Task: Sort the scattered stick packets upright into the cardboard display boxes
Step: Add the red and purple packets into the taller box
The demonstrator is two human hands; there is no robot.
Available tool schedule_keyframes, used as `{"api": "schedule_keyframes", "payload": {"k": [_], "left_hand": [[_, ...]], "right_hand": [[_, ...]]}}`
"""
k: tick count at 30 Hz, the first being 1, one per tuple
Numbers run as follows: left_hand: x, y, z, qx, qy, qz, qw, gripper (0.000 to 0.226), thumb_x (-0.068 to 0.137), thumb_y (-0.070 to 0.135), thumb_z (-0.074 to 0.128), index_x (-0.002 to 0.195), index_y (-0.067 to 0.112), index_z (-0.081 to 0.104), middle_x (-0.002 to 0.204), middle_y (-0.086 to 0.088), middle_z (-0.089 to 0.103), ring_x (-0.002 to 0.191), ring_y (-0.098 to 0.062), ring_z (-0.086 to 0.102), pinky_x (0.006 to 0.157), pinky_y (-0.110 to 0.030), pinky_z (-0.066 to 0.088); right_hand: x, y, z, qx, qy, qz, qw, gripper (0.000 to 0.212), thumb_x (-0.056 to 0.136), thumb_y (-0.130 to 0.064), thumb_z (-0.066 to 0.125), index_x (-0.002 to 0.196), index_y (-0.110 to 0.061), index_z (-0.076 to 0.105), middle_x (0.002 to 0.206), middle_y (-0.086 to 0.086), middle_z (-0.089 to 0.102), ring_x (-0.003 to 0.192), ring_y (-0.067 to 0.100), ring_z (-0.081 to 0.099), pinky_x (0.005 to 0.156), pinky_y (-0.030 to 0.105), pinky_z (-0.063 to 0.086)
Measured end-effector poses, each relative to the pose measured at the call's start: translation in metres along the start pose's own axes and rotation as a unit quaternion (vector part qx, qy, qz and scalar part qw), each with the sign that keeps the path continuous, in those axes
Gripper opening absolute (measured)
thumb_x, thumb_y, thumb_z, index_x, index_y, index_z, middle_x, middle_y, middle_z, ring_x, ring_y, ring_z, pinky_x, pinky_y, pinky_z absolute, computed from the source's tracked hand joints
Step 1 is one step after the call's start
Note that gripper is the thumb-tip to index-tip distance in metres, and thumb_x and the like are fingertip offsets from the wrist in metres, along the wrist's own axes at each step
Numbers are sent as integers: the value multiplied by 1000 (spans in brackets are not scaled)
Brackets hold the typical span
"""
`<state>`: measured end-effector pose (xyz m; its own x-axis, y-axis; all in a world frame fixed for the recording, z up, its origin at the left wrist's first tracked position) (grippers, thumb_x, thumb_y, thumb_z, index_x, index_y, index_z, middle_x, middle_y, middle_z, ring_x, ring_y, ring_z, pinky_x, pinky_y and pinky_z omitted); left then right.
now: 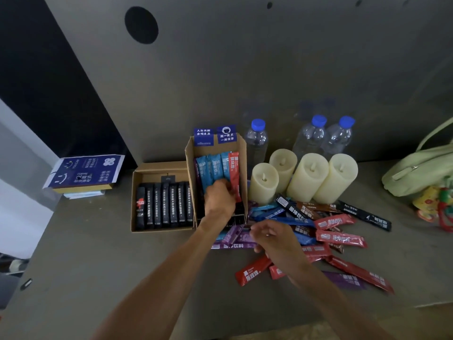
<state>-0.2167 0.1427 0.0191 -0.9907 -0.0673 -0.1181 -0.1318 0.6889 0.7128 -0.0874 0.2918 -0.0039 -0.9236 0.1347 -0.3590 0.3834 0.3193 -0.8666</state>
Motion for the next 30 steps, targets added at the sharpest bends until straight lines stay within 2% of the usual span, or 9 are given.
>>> {"api": "schedule_keyframes", "payload": {"k": [3,10,15,18,21,25,27,30], "left_hand": [[4,0,0,36,6,11,999,19,98,14,54,106,13,71,101,-6,72,95,-25,68,79,-30,52],[5,9,-3,116,12,54,992,19,99,9,50,105,9,68,99,-12,71,91,-30,68,79,-35,56],[2,5,5,98,0,55,994,12,96,14,58,103,9,67,96,-12,71,89,-30,69,80,-40,58],[5,2,7,90,-9,56,994,14,96,8,56,103,8,68,95,-11,72,87,-26,69,77,-36,59],[7,-3,8,64,-14,55,996,16,96,7,56,104,9,69,96,-7,72,87,-23,69,76,-33,58],[6,-8,6,11,-15,69,997,15,95,6,55,98,13,68,90,1,68,84,-16,65,72,-26,52],[7,-9,7,-3,-19,72,997,16,96,5,54,96,15,66,90,3,67,84,-13,64,73,-23,51],[11,-7,8,-1,-25,70,997,16,97,7,53,101,14,67,97,1,69,87,-13,64,77,-24,53]], "right_hand": [[3,2,-2,-11,6,0,1000,9,96,-29,63,98,-23,69,98,-4,70,65,5,70,58,14,44],[7,5,-3,-24,15,7,1000,11,97,-30,62,99,-23,69,100,-6,71,66,8,72,60,15,42],[9,6,0,-24,15,3,1000,10,97,-30,62,97,-23,69,100,-6,71,66,10,72,69,24,50],[9,6,0,-23,16,2,1000,11,96,-31,62,97,-23,70,100,-5,71,67,11,73,71,26,52],[7,7,1,-38,18,4,999,11,97,-33,61,98,-25,69,94,-5,72,69,10,72,66,25,51],[7,8,3,-43,18,3,999,9,96,-33,62,97,-27,68,84,-2,73,72,17,72,70,35,55],[7,8,4,-45,17,2,999,9,96,-32,62,97,-26,68,85,-3,73,73,18,72,66,31,53],[7,7,5,-46,20,-2,999,9,97,-30,62,98,-25,69,85,-3,72,65,8,69,57,19,45]]}}
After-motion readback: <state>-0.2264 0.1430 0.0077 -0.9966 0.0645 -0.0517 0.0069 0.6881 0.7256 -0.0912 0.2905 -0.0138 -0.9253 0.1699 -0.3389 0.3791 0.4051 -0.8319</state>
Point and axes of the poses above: each hand's wrist, its own x-axis towards the middle knuckle, its own z-axis out of the palm, y = z × x, the point moved 10 cm from there along x, towards the middle knuckle
